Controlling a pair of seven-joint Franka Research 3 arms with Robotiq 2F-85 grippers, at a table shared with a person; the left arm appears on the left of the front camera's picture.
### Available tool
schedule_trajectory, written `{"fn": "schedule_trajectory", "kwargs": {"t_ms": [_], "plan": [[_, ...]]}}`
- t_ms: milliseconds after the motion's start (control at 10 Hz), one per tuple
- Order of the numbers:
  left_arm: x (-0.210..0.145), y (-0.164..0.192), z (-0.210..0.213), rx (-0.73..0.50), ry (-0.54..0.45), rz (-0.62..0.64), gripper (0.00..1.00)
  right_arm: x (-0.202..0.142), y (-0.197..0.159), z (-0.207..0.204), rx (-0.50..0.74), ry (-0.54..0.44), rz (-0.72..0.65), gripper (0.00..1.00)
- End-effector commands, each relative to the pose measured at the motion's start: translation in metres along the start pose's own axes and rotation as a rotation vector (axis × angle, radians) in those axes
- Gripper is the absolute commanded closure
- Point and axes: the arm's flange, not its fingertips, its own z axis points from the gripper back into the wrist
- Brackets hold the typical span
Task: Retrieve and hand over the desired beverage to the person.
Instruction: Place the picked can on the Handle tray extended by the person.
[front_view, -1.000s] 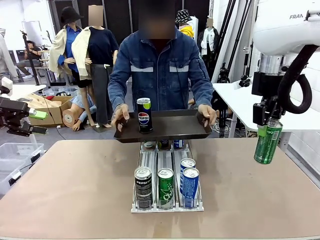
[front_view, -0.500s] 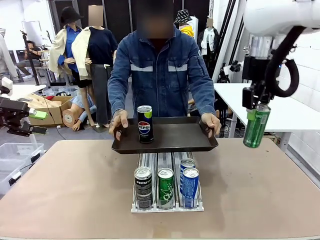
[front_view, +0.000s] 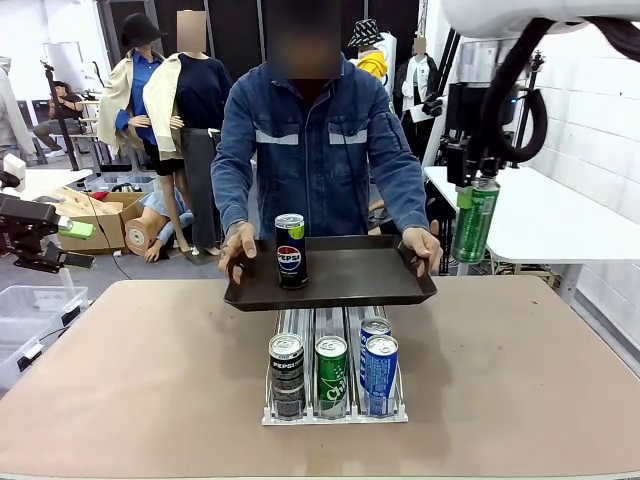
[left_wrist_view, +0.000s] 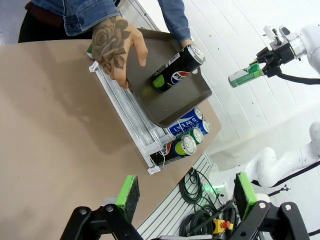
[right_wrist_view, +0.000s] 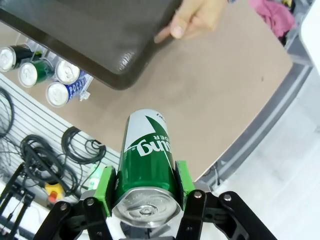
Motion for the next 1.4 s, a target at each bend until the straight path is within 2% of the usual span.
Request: {"fn": "schedule_trajectory", "kwargs": {"t_ms": [0, 700, 1100, 1300], "plan": [[-0.002, -0.001, 0.003, 0.002, 0.006, -0.006, 0.0, 0.031, 0.005, 0.014, -0.02, 0.031, 0.03, 1.0], [-0.002, -0.001, 0.003, 0.002, 0.006, -0.006, 0.0, 0.121, 0.04, 0.011, -0.011, 0.013, 0.069, 1.0], [-0.002, -0.001, 0.003, 0.002, 0.006, -0.006, 0.0, 0.168, 0.051, -0.018, 0.011, 0.022, 0.063, 1.0], [-0.002, -0.001, 0.003, 0.002, 0.006, -0.006, 0.0, 0.182, 0.052, -0.029, 0.016, 0.023, 0.072, 1.0]]}}
